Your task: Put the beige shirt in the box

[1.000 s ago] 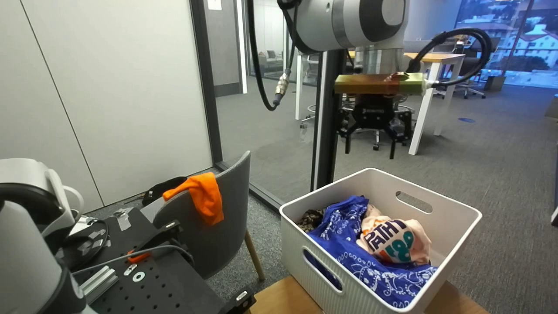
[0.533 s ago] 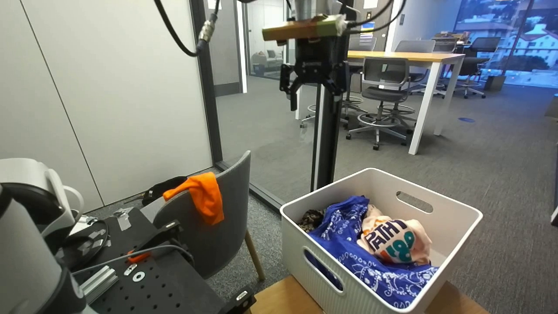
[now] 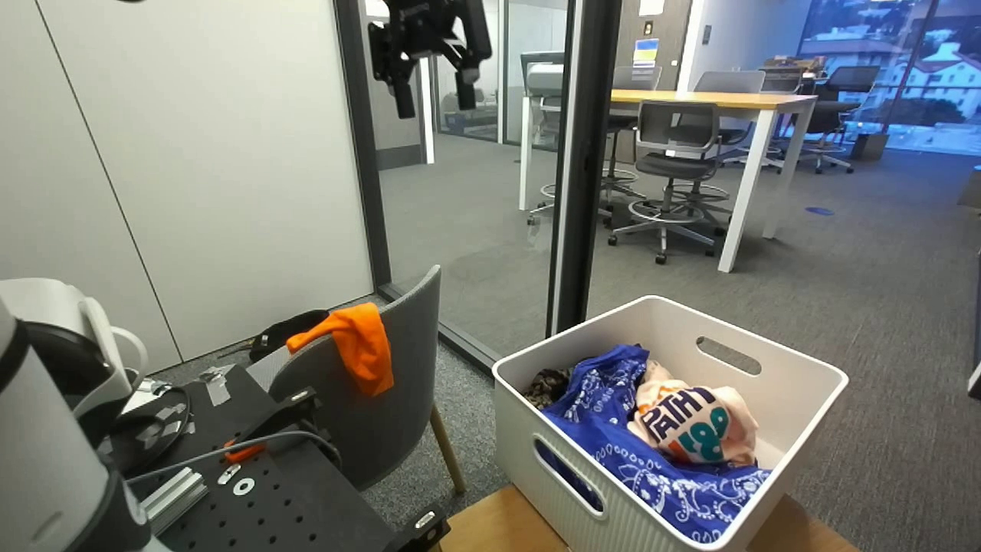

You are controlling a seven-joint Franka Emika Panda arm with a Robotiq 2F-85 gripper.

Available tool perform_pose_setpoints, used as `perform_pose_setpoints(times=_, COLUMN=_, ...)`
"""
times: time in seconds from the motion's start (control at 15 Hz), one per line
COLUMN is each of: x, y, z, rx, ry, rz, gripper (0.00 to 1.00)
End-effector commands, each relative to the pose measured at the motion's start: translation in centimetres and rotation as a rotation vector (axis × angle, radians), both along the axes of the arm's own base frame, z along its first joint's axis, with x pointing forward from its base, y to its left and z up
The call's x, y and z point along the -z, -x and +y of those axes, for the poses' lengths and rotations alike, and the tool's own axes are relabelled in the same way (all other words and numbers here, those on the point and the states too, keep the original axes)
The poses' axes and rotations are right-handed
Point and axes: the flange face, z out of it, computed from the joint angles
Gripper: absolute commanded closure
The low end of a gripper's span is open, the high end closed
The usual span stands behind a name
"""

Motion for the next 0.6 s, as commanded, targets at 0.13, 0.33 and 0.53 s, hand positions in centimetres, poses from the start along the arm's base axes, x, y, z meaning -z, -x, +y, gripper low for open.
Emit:
perform_pose_setpoints(times=0.13, x=-4.5, y=8.4, z=1.9, rx=-0.071, ry=-0.059, rz=-0.01, gripper=0.0)
perform_pose_setpoints(times=0.33, x=-5.7, y=10.0, z=1.4, rx=-0.104, ry=-0.145, rz=-0.056, gripper=0.0)
perform_pose_setpoints(times=0.53, x=-5.4, y=10.4, z=0.4, rx=-0.107, ry=-0.166, rz=-0.008, gripper=0.0)
